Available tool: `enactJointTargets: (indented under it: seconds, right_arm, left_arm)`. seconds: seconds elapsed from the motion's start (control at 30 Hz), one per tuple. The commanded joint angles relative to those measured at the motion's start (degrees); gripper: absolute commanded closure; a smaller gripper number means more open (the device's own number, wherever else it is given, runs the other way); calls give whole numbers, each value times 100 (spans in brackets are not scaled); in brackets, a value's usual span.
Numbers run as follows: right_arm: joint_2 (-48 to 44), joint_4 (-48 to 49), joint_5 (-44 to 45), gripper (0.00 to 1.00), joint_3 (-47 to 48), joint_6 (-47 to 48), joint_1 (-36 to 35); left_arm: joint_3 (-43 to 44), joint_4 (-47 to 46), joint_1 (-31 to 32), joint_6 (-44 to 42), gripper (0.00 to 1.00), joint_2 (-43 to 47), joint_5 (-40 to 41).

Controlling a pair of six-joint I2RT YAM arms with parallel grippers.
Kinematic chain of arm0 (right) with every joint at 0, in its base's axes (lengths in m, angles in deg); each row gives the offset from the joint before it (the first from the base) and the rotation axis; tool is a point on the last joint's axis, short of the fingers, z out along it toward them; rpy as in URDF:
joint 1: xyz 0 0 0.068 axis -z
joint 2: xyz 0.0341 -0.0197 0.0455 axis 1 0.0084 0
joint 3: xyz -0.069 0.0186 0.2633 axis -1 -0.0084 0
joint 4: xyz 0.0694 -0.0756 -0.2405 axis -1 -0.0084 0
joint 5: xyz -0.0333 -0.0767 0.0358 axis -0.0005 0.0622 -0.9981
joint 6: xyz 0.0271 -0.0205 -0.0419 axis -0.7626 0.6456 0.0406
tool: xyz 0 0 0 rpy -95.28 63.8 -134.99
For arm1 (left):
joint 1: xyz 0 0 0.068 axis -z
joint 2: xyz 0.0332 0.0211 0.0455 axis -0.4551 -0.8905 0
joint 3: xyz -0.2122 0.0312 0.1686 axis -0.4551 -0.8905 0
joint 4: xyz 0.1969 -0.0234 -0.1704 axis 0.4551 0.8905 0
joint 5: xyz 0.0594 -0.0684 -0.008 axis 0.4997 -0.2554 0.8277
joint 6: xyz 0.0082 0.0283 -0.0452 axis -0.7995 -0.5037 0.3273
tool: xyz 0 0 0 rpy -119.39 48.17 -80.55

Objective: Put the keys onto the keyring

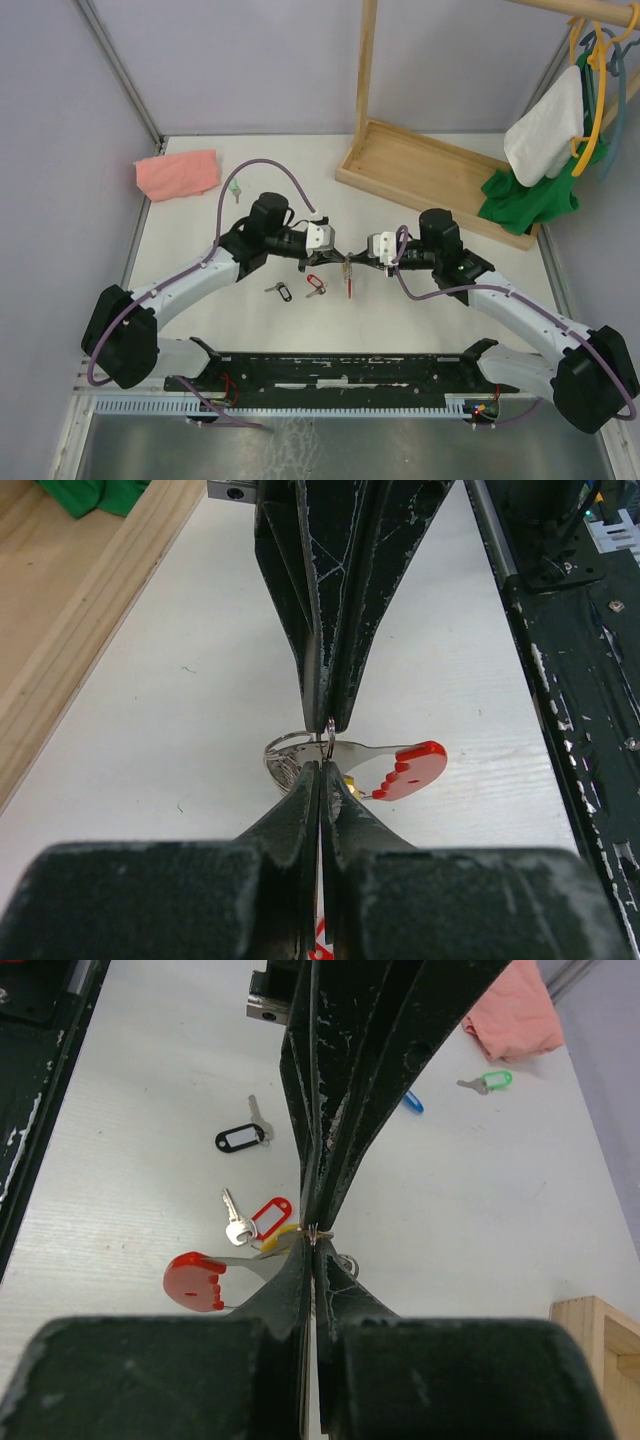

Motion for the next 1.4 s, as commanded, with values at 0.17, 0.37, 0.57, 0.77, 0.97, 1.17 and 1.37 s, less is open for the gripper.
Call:
enactJointTargets:
  seconds: [0.17, 0.37, 0.57, 0.77, 0.97, 1.17, 1.37]
  right_arm:
    - [-40, 3466, -284, 100, -512, -1836, 176]
    - [-8, 3698, -179, 99, -619, -1958, 185]
    - [-157, 932, -189, 98, -58, -422, 191]
    - [84, -417, -284, 89, 399, 322, 173]
    - [272, -1012, -182, 84, 634, 646, 99]
    - [316, -1264, -49, 79, 708, 739, 32]
    - [127, -1219, 303, 75, 700, 308, -128]
  left_arm:
    - [-121, -515, -113, 482, 97, -346, -380]
    - [-111, -801, -111, 677, 97, -556, -349]
    - [-239, -884, -112, 730, 97, -209, -278]
    - [-243, -842, -107, 760, 97, -57, -345]
    - [-210, -824, -77, 758, 97, -49, -459]
    - [-178, -824, -38, 778, 97, -73, -485]
    - [-123, -806, -8, 854, 97, -110, -470]
